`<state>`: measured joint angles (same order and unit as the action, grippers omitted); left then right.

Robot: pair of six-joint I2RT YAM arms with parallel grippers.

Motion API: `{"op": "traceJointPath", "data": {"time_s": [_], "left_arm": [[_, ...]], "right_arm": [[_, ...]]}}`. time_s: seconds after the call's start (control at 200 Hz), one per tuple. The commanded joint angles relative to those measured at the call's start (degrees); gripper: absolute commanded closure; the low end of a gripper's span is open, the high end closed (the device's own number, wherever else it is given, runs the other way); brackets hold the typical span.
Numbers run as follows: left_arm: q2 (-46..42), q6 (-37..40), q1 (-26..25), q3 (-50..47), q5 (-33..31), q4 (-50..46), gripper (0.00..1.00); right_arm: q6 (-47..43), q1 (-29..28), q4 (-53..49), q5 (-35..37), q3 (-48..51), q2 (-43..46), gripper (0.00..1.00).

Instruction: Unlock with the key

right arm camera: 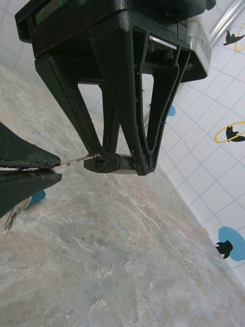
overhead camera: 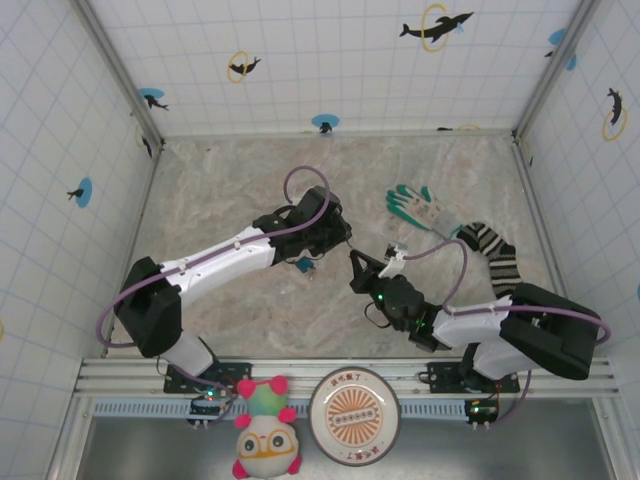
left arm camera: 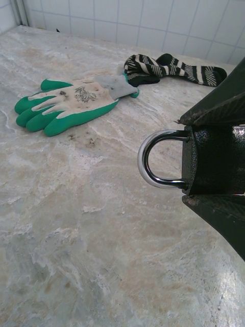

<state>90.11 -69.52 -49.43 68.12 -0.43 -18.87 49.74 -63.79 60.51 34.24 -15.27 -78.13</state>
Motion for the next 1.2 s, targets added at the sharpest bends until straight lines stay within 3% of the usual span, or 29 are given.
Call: {"op": "traceJointPath", "data": {"time_s": [0.0, 0.581, 1.196], "left_arm": [[-1.32, -1.35, 0.21, -0.62, -0.04, 1.08, 0.90], [-1.69, -1.51, 0.21, -1.06, 1.03, 1.93, 0.91], [-0.09, -1.47, 0.03, -0.73, 2.80, 3.22, 0.91]], "right_arm": [[1.04, -0.39, 1.45, 1.44, -1.70, -0.73, 1.00], [0.97, 1.20, -0.37, 3.03, -1.87, 0.96, 1.00], [0.19, 2.40, -1.18, -0.18, -4.77, -0.40, 1.00]]}}
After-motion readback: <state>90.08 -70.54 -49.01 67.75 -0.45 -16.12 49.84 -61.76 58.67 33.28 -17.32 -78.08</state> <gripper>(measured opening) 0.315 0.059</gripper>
